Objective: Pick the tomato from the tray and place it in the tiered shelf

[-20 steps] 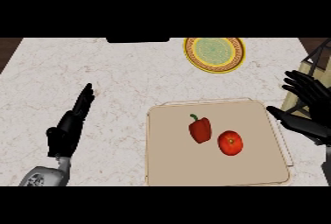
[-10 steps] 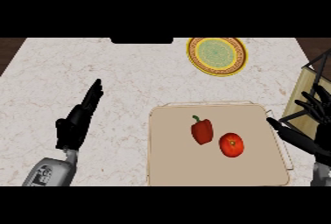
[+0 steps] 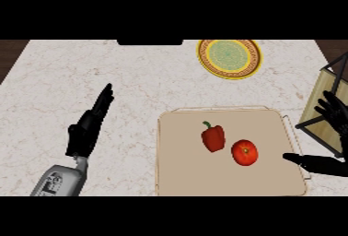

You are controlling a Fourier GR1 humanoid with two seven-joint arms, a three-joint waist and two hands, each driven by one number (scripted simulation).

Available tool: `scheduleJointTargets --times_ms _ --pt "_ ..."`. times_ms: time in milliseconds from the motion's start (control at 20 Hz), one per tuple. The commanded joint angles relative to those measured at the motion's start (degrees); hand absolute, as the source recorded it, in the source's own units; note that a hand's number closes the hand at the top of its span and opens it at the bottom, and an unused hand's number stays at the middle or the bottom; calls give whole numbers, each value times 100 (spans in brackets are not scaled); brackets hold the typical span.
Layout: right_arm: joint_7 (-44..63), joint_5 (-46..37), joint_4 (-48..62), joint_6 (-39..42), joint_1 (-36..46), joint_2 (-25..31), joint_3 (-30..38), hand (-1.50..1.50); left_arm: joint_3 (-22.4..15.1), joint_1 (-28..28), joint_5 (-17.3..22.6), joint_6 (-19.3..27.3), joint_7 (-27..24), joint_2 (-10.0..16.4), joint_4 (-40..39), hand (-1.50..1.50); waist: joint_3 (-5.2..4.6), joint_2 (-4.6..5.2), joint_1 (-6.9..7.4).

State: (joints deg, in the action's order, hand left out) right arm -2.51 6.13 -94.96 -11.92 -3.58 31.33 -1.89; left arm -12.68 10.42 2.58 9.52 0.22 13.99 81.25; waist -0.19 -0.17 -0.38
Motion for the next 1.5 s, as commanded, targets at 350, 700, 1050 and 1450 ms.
scheduleJointTargets --times_ms 350,700,1050,1450 --pt "3218 -911 -1736 1060 409 1495 -944 -150 85 -38 -22 -131 -100 -14 33 0 -5 15 93" --pt "5322 -1210 -2698 1894 1082 1821 -1488 -150 43 355 -247 57 260 -226 -29 0 7 14 53" --pt "6374 -1873 -2683 2188 1802 629 -2060 -150 272 278 -246 -160 462 -204 259 0 16 17 84" --pt "6433 -2949 -2699 2428 1682 -85 -2361 -150 383 133 -443 -364 -324 -472 -501 0 16 19 35"
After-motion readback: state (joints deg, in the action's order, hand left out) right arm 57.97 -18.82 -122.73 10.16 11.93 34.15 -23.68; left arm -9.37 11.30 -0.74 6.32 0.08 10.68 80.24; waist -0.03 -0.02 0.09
